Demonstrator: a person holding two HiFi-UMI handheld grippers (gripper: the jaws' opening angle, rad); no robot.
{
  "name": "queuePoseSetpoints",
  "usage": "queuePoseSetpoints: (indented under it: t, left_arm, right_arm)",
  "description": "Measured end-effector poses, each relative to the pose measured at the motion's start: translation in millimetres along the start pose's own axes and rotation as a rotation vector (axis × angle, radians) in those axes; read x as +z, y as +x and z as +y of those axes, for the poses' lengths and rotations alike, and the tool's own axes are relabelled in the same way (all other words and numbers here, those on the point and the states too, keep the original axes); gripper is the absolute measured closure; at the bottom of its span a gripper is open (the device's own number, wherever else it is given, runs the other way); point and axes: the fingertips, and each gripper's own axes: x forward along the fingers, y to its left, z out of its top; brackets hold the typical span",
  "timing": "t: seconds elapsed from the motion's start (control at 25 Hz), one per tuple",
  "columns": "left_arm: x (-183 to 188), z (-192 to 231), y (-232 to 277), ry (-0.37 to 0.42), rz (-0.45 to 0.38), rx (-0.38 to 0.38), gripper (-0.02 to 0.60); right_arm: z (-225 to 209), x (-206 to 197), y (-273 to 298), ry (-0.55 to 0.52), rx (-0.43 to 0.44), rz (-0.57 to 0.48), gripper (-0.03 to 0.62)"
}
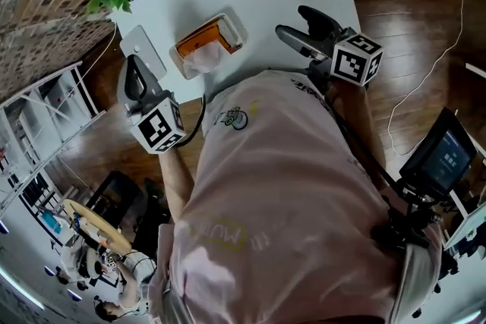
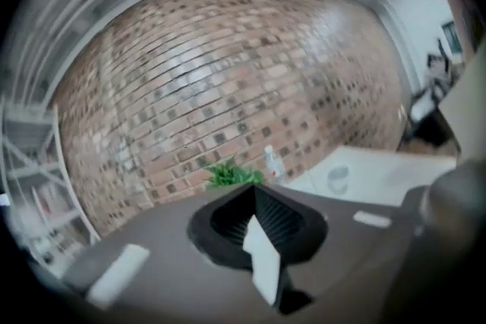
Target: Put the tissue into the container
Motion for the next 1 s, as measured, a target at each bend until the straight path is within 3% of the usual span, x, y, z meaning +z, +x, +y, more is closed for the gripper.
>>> queuePoseSetpoints:
  t: [0.08, 0.16, 0.24, 0.28, 0.48, 0.6, 1.0]
  left_arm:
    - [31.7, -6.8, -5.7, -0.318, -0.093, -0.084, 0.575]
    - [47.1, -16.2, -6.6, -0.615, -0.132, -0.167, 0.575]
    - [51.6, -25.7, -7.2, -0.815, -0.152, -0.224, 0.577]
    - [53.0, -31.2, -9.3, -0.858, -0.164, -0.246, 0.577]
    - [47.1, -56.8, -22.7, -0.955, -0.149, -0.352, 0.577]
    - [36.2, -59.0, -22.0, -1.007, -0.127, -0.352, 0.577]
    - [62.4, -105.6, -14.0, -0.946, -0.132, -0.413, 0.577]
  right_arm:
    - [15.6, 11.4, 3.0, -0.035, 0.033, -0.008, 0.180]
    - [26.3, 26.5, 3.0, -0.068, 0.070, -0.036, 0.180]
    - [30.2, 41.9, 1.1, -0.086, 0.087, -0.071, 0.180]
    - [29.9, 46.8, 0.5, -0.092, 0.086, -0.077, 0.180]
    - [24.4, 45.5, -2.9, -0.102, 0.051, -0.055, 0.181]
    - [23.6, 40.1, 0.9, -0.112, 0.034, -0.034, 0.181]
    - [5.9, 39.2, -8.3, -0.136, 0.007, 0.023, 0.189]
